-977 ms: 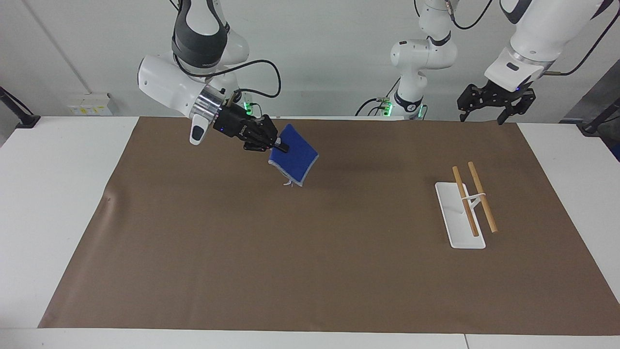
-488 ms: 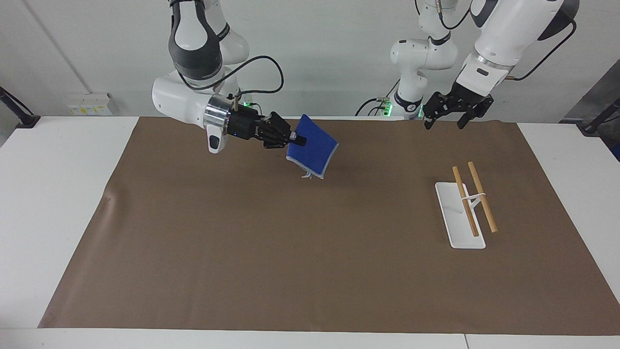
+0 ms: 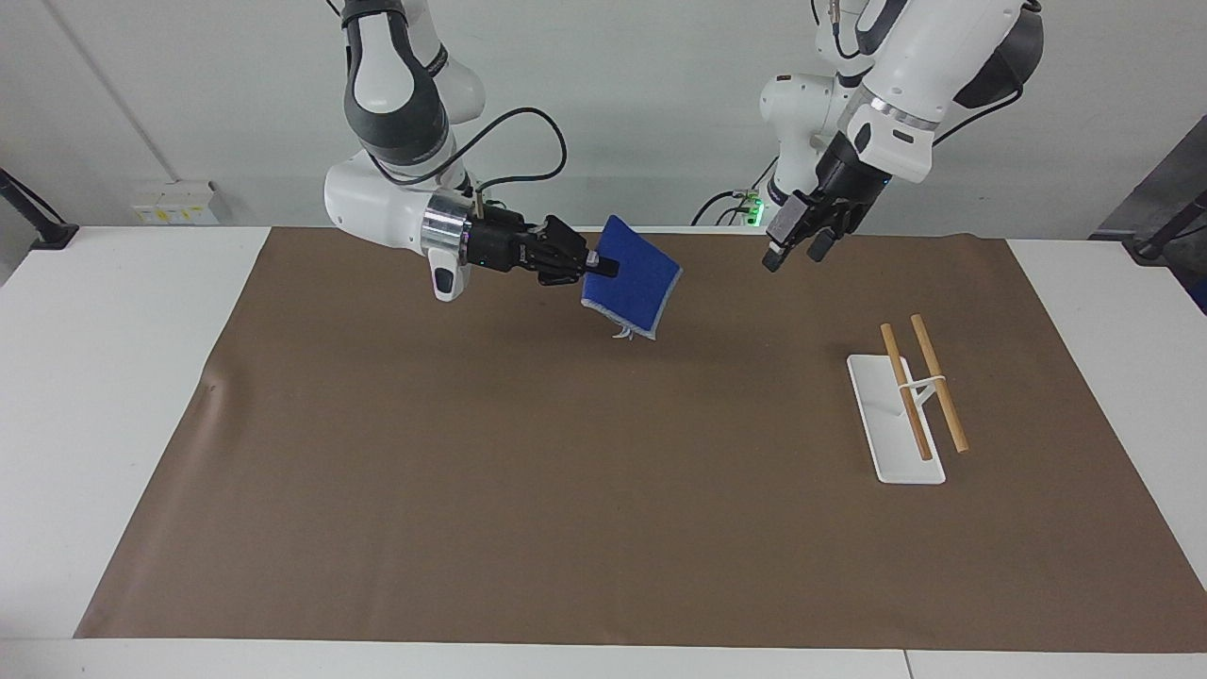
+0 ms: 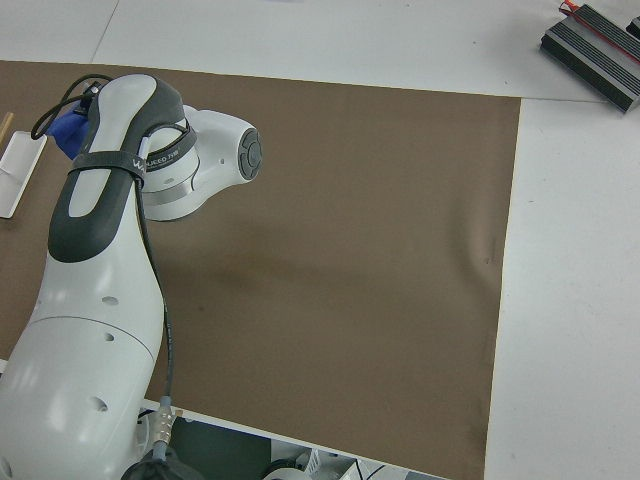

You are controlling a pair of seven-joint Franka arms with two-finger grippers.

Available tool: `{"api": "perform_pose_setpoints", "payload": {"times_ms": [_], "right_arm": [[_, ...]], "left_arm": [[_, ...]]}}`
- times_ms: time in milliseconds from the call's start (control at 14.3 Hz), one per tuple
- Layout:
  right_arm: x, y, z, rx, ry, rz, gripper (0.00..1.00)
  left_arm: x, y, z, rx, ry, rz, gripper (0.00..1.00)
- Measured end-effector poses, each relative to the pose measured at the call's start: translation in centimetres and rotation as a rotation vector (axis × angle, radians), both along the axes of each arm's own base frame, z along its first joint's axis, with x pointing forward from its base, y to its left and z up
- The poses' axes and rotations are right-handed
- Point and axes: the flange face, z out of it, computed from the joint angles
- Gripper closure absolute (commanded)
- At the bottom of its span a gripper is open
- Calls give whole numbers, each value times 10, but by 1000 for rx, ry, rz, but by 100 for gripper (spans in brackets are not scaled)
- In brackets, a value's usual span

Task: Right arm passes towel to left arm to hang
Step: 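Lift the towel with the right gripper while the left gripper approaches, then close the left gripper on the towel held by the right gripper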

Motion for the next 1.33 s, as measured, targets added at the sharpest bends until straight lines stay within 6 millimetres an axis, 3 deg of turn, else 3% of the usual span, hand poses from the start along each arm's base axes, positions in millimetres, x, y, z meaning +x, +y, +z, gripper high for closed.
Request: {"api": "perform_pose_setpoints", "payload": {"times_ms": [349,767,977,1326], "right_arm": [[0,0,-1,7,4,-4,100],[-2,11,3,71,18,-19,100],[-3,13,3,80,11,-19,100],[-3,13,4,84,11,-22,100]], "left_arm": [[-9,-27,-9,-157,14,225,0],[-47,-77,-24,-324,39,480,0],[-55,-90,-24,-380,19,518,0],[-56,-94,-16,-464,-21,575,0]]}}
